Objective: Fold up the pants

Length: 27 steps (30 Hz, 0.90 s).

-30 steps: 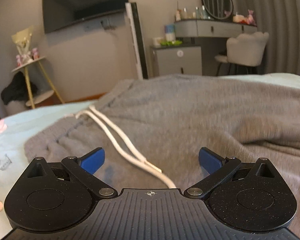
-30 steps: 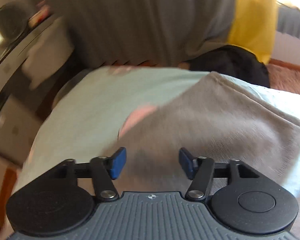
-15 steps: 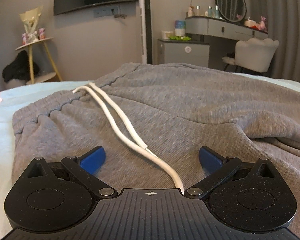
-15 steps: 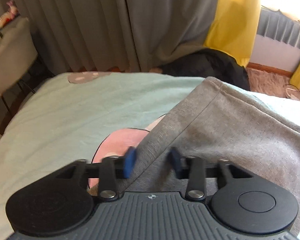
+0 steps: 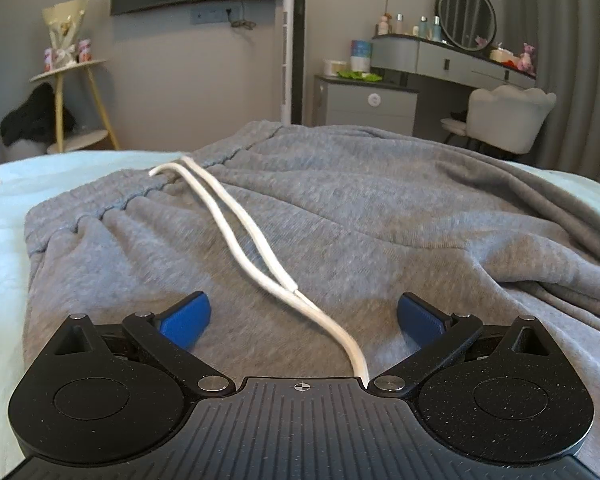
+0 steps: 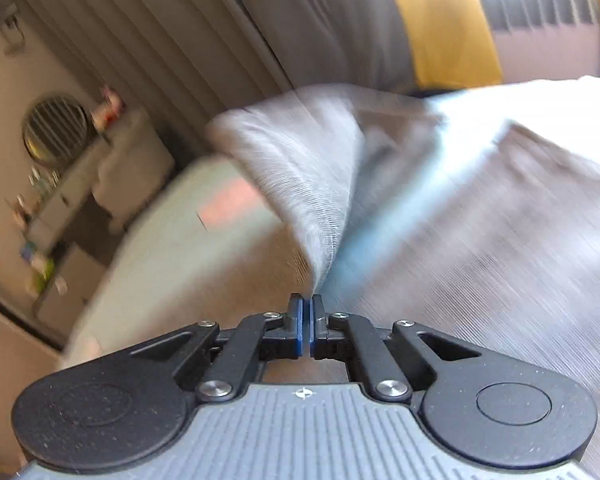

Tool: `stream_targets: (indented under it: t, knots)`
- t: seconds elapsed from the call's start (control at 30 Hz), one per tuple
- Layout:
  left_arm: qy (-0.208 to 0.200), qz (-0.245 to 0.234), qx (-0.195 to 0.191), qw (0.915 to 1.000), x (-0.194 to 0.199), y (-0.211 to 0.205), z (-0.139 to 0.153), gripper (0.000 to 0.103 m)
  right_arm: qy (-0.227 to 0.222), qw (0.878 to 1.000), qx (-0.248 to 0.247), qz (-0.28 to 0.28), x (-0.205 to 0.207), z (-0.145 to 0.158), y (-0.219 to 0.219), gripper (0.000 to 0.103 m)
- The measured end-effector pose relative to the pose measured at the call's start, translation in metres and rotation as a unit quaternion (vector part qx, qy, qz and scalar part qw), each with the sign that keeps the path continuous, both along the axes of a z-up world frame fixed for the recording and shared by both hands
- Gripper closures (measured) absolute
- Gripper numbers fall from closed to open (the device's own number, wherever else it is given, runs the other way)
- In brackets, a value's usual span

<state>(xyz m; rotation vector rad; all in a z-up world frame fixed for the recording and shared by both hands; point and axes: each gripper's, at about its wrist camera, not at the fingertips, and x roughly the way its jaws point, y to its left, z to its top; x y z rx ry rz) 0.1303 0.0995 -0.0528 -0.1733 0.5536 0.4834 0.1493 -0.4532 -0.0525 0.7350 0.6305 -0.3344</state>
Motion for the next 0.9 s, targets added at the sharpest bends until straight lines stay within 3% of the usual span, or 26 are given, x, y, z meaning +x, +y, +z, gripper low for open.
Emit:
stream_targets:
  t: [0.07,0.17,0.23,0.3,0.4,0.47,0.6,0.73,0.83,0.9]
  knots:
    - [0.013,-0.004,0.004,0.9999,-0.003,-0.004,0.003,0.000,0.048,0.999,-0.020,-0.002,-0.014,-0.012,-0.004,0.099]
    - [0.029,-0.023,0.010,0.9992,-0.007,-0.013,0.009,0.000,0.030,0.998,-0.061,-0.001,-0.014,0.000,-0.012,0.094]
    - [0.029,-0.040,0.001,0.9988,-0.010,-0.017,0.016,0.000,0.009,0.996,-0.085,0.002,-0.006,0.008,-0.009,0.061]
    - [0.027,-0.062,-0.013,0.9976,-0.010,-0.020,0.026,0.000,0.009,0.998,-0.053,-0.015,0.003,0.006,-0.012,0.050]
    - [0.011,-0.095,-0.044,0.9944,0.003,-0.022,0.051,0.000,0.004,0.996,0.063,-0.068,0.012,-0.012,-0.022,0.050]
    - [-0.002,-0.113,-0.082,0.9903,0.024,-0.022,0.070,0.000,0.005,0.989,0.107,-0.101,0.007,-0.026,-0.024,0.050]
    - [-0.009,-0.148,-0.140,0.9791,0.085,-0.027,0.093,0.000,-0.032,0.989,0.107,-0.099,0.009,-0.035,-0.023,0.053]
    - [0.001,-0.159,-0.201,0.9665,0.152,-0.034,0.088,0.000,-0.061,0.987,0.118,-0.091,0.008,-0.046,-0.038,0.094]
    - [0.023,-0.165,-0.213,0.9629,0.196,-0.045,0.077,0.000,-0.078,0.984,0.132,-0.094,0.010,-0.057,-0.052,0.095]
    - [0.043,-0.166,-0.207,0.9633,0.218,-0.055,0.068,0.008,-0.088,0.980,0.151,-0.093,0.009,-0.058,-0.060,0.094]
